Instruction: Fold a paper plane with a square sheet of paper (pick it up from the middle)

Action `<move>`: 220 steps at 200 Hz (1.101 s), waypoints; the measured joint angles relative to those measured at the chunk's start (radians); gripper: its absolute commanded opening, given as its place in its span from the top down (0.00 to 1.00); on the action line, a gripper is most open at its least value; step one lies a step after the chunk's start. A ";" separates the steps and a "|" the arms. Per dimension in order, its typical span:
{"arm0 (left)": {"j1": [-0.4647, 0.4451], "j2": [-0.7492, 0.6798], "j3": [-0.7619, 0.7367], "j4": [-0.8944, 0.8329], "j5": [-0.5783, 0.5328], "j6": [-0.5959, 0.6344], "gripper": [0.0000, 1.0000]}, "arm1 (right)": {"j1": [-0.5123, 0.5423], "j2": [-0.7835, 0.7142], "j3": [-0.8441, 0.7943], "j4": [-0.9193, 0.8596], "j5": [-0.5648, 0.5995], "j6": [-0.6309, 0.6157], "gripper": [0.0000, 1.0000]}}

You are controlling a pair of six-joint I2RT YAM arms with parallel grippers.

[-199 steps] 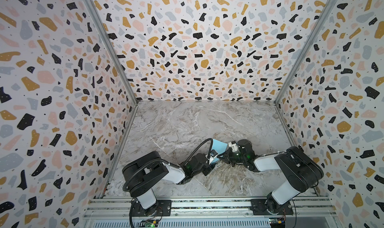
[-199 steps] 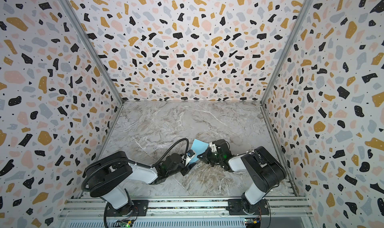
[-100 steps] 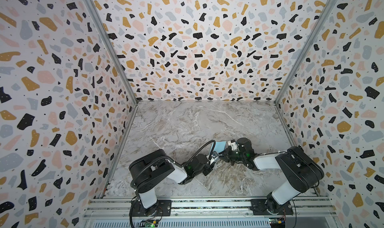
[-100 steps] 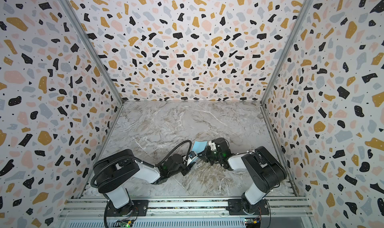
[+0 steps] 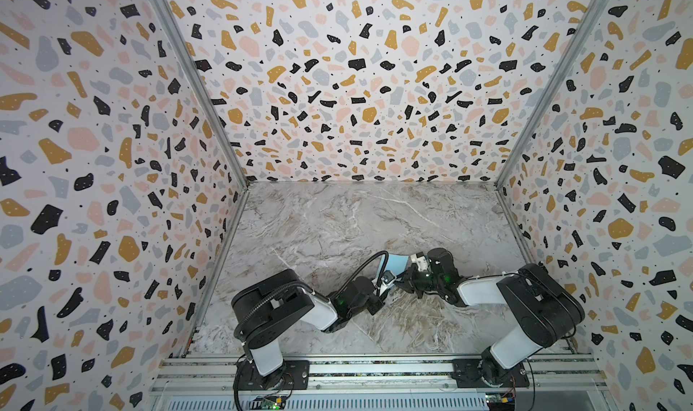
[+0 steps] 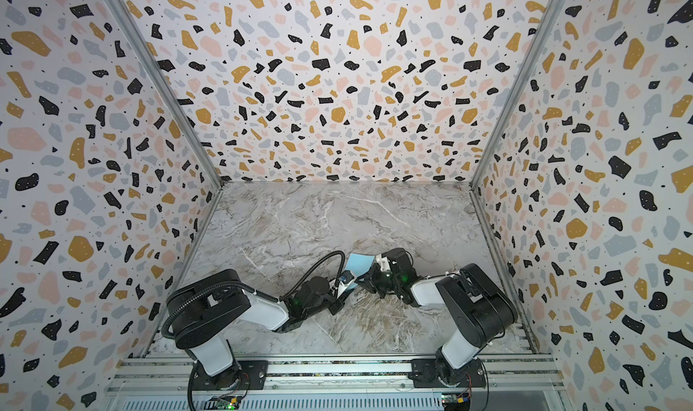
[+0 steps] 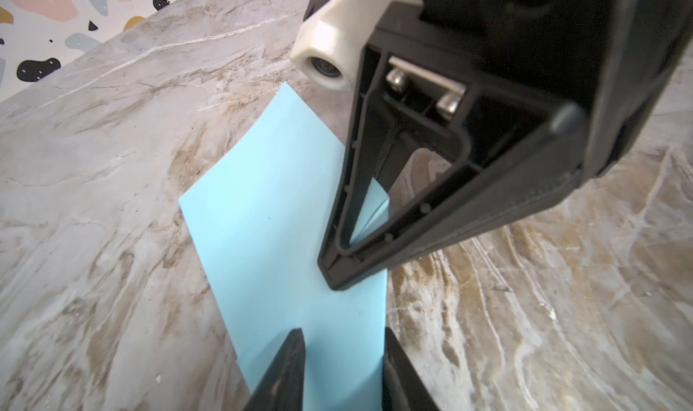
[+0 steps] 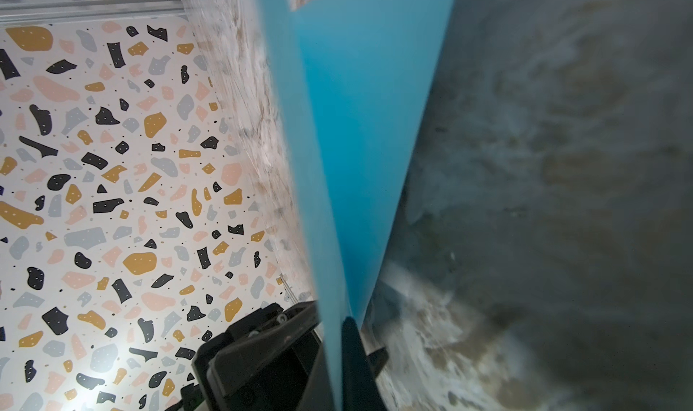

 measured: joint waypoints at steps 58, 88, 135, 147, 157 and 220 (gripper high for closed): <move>0.000 0.024 0.000 0.003 0.003 0.000 0.80 | 0.000 0.000 0.000 0.000 -0.008 0.010 0.84; 0.000 0.024 0.000 0.003 0.005 0.000 0.81 | 0.000 0.000 0.000 -0.004 -0.008 0.013 0.81; 0.000 0.021 0.000 -0.001 0.029 -0.011 0.76 | 0.000 0.002 0.000 -0.007 -0.008 0.011 0.87; 0.000 0.019 0.004 -0.006 0.037 -0.018 0.77 | 0.000 0.005 0.001 -0.007 -0.008 0.011 0.87; 0.000 0.018 0.008 -0.007 0.044 -0.019 0.80 | 0.000 0.008 0.001 -0.007 -0.008 0.011 0.87; 0.000 0.018 0.030 -0.029 0.047 -0.022 0.91 | 0.000 0.013 0.002 -0.008 -0.008 0.011 0.77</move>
